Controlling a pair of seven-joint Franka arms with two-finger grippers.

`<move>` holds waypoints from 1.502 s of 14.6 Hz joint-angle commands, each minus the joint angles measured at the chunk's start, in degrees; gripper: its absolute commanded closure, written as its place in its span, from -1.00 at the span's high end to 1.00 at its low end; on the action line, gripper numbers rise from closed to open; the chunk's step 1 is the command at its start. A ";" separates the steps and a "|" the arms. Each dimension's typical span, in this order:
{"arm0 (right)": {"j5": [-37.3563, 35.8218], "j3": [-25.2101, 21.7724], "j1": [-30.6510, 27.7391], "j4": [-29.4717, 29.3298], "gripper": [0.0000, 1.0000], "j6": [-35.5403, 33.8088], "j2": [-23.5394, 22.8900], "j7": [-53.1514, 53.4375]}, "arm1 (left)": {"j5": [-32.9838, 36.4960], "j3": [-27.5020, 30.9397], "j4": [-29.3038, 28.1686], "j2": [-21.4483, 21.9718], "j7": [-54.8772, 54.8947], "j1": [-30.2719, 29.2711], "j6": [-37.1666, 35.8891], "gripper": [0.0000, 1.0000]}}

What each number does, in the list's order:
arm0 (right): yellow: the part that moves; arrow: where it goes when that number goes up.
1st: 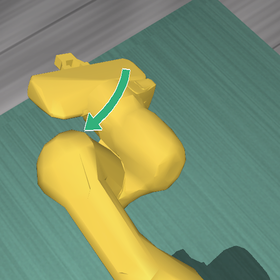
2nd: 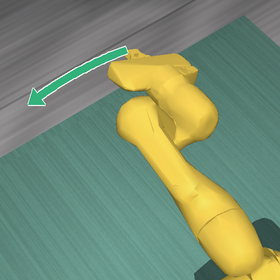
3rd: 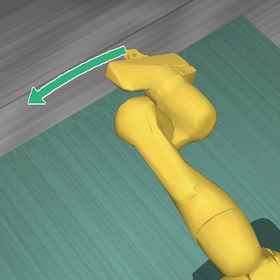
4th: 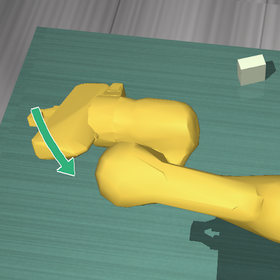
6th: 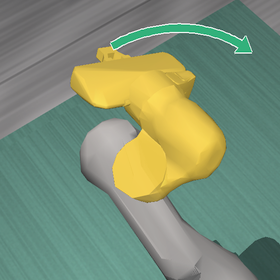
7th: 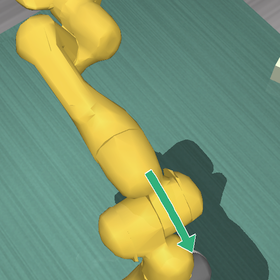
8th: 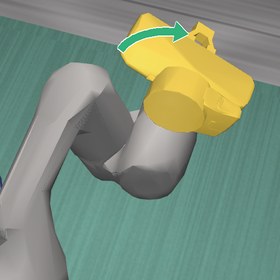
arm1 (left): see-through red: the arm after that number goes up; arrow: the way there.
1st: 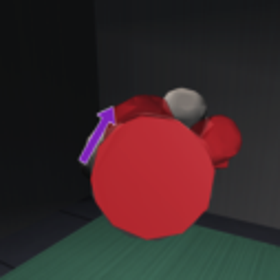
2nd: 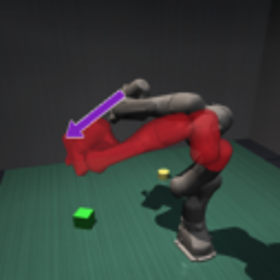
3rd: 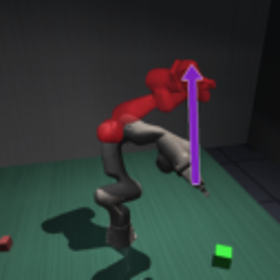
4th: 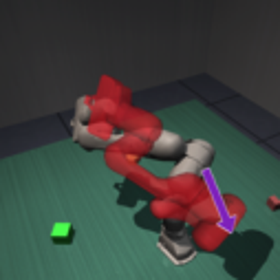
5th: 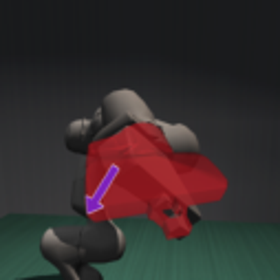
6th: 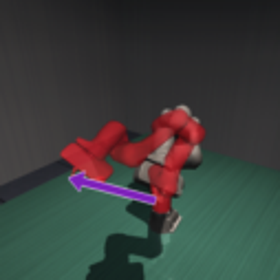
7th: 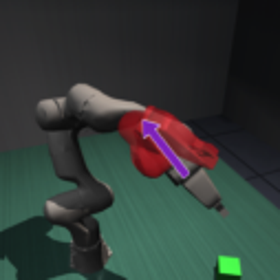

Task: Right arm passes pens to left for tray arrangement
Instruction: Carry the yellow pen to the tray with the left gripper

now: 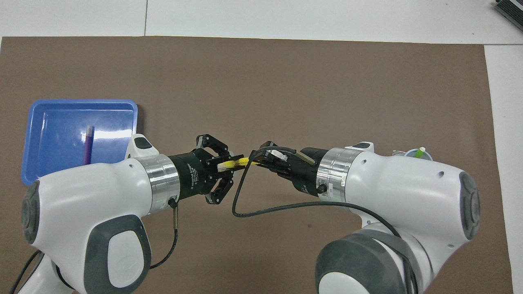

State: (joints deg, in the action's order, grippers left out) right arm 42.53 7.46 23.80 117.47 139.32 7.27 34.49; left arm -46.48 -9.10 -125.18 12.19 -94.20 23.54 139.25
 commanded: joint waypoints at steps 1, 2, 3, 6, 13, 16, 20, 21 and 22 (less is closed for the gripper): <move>1.59 -0.17 -0.60 -0.31 1.00 0.87 -0.06 -0.47 | -0.19 -0.84 -2.00 2.31 1.55 0.98 -2.32 -1.00; 1.24 -0.25 -0.68 -0.31 1.00 0.34 -0.06 -0.83 | -0.19 -0.83 -2.09 2.31 4.70 0.63 -3.19 -1.00; 0.63 -0.43 -0.86 -0.22 1.00 -1.40 0.03 -0.92 | -0.10 -0.57 -2.00 2.31 8.91 0.11 -6.07 -1.00; -6.81 -0.61 -4.97 -0.40 1.00 -11.57 0.55 -6.08 | 1.29 -0.57 -0.95 2.93 21.30 -5.86 -16.17 -1.00; -32.11 -0.61 -12.72 -0.22 1.00 -31.55 2.75 -24.53 | 21.42 0.04 4.06 2.58 52.92 -12.98 -36.13 -1.00; -41.81 -0.69 -17.36 0.39 1.00 -33.50 3.37 -36.21 | 28.00 0.04 5.38 2.40 71.12 -20.36 -42.30 -1.00; -42.53 -0.61 -25.89 0.57 1.00 -31.48 0.83 -47.93 | 37.41 0.13 5.30 2.49 88.19 -27.83 -44.24 -1.00; -42.53 -0.61 -27.74 0.31 1.00 -31.22 -0.75 -48.11 | 39.26 0.13 5.30 2.31 92.23 -29.41 -44.07 -1.00; -42.53 -0.61 -28.80 0.13 1.00 -29.73 -2.24 -48.11 | 40.93 0.13 5.30 2.05 95.75 -31.17 -43.72 -1.00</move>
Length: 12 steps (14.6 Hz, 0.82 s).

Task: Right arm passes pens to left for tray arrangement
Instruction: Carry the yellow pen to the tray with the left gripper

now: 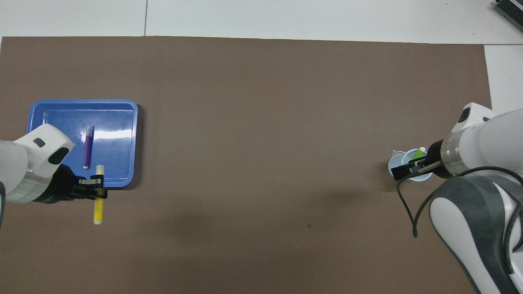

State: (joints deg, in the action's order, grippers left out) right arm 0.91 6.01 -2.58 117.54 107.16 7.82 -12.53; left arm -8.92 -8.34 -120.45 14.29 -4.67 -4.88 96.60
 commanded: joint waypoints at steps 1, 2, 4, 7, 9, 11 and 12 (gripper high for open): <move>-0.91 0.85 -2.69 0.05 1.00 3.74 -4.20 -1.09 | 5.30 -0.63 0.57 -0.31 9.82 -4.25 -0.63 -1.00; -0.91 0.85 -2.86 -0.03 0.85 4.71 -5.52 -0.92 | 6.36 -0.63 0.57 -1.45 13.07 -5.48 -0.19 -1.00; -0.91 0.85 -4.35 -0.38 0.68 7.52 -8.33 -1.00 | 8.47 -0.63 0.13 -3.12 16.70 -8.03 2.70 -1.00; -3.79 0.85 -5.33 -0.82 0.62 9.99 -10.54 -3.10 | 11.11 -0.63 0.04 -6.46 20.92 -11.11 7.36 -1.00; -4.51 0.85 -5.85 -0.82 0.59 11.22 -10.72 -5.92 | 11.38 -0.63 0.04 -8.48 21.54 -12.70 10.35 -1.00; -4.51 0.85 -6.91 -0.74 0.53 11.92 -11.77 -6.10 | 13.04 -0.63 0.04 -10.50 21.54 -12.97 13.42 -1.00; -4.51 0.85 -7.17 -0.74 0.45 12.10 -12.38 -6.10 | 13.22 -0.45 0.04 -11.64 21.54 -13.05 14.74 -1.00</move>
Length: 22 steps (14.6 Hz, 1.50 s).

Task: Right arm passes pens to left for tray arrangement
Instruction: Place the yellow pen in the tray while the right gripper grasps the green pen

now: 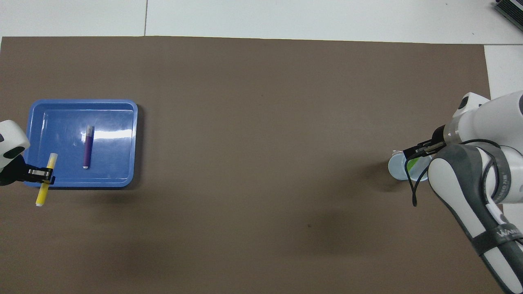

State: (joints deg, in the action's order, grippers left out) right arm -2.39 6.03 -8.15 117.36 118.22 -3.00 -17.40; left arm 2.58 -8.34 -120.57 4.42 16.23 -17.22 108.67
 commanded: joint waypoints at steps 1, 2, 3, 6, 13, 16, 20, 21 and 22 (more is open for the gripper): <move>-1.21 0.83 -1.96 -0.64 0.40 1.22 -2.10 -0.88 | 1.82 -0.45 0.16 -2.57 0.65 -1.14 4.17 -1.00; -1.21 0.83 -2.48 -0.55 0.37 1.57 -2.19 -0.88 | 1.82 -0.45 0.16 -3.19 0.65 -2.02 5.57 -1.00; -1.04 0.83 -2.84 -0.38 0.31 1.31 -2.10 -0.71 | 1.90 -0.45 0.16 -4.15 0.56 -2.11 6.63 -1.00; -0.25 0.83 -3.10 -0.46 0.11 0.96 -2.28 1.14 | 3.39 -0.45 0.24 -7.05 0.56 -2.38 10.93 -1.00; 3.71 0.92 -3.19 -1.17 0.07 0.43 -3.68 7.47 | 3.49 -0.45 0.51 -13.56 0.30 -3.87 19.82 -1.00; 3.79 0.92 -3.45 -2.57 0.07 0.17 -4.73 7.47 | 3.49 -0.45 0.51 -15.23 0.12 -4.31 22.36 -1.00; 3.71 0.92 -3.90 -2.58 -0.34 -0.01 -4.74 7.38 | 4.71 -0.10 0.51 -17.86 0.03 -4.75 27.28 -1.00; 3.71 0.92 -3.90 -2.58 -0.41 -0.01 -4.74 7.29 | 4.80 -0.01 0.51 -18.48 0.03 -4.84 28.08 -1.00; 3.71 0.92 -3.90 -2.58 -0.46 -0.01 -4.74 7.29 | 4.81 -0.01 0.51 -18.83 0.03 -4.75 28.52 -1.00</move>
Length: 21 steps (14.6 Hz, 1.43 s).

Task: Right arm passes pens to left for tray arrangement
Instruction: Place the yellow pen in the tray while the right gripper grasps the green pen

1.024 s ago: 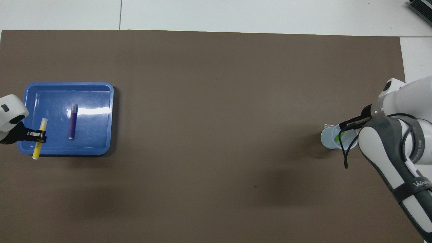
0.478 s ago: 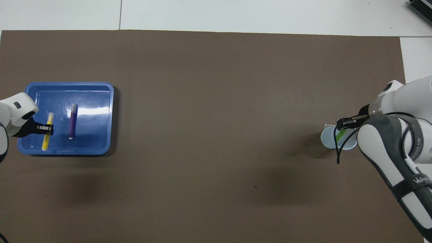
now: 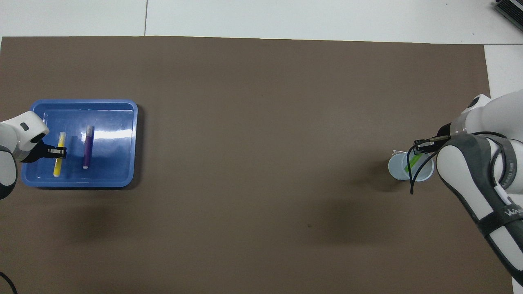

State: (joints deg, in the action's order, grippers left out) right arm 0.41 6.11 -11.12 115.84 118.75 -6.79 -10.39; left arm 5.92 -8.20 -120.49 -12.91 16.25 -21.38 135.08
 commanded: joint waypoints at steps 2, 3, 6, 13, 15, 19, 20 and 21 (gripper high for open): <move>0.90 0.84 -0.92 -0.97 -0.77 -0.62 -0.95 0.28 | 1.46 -0.15 0.25 -1.77 -0.16 -0.59 2.64 -1.00; 0.90 0.84 -0.92 -0.97 -1.00 -0.89 -0.95 0.28 | 1.46 -0.15 -0.01 -2.21 -0.34 -0.59 3.34 -1.00; 0.82 0.92 -0.92 -2.19 -1.00 -4.03 -0.95 0.02 | 1.46 -0.15 -0.19 -2.39 -0.34 -0.59 4.13 -1.00; 0.64 2.76 1.54 -14.23 -1.00 -24.96 2.82 -0.51 | 1.46 -0.33 0.42 -2.47 -7.19 0.38 3.96 1.00; 0.12 5.84 1.54 -16.86 -1.00 -28.64 4.23 -0.42 | 0.85 -0.33 1.04 -2.47 -7.28 0.55 2.74 1.00; 3.08 8.83 1.46 -21.01 -1.00 -32.53 4.41 0.28 | 0.49 -0.50 10.07 -2.56 -7.46 3.61 -10.86 1.00; 8.76 8.75 1.02 -21.01 -1.00 -32.18 4.41 0.89 | 0.14 -0.50 11.84 -2.56 -8.85 4.76 -13.85 1.00; 13.69 8.57 0.84 -20.75 -1.00 -31.92 4.41 3.51 | -0.99 -0.50 12.90 -2.48 -12.17 5.55 -16.23 1.00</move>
State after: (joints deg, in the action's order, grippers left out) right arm 7.20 14.61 -9.16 95.87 87.37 -1.57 -9.40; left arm 5.68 -9.18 -111.49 -14.98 8.37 -18.41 124.60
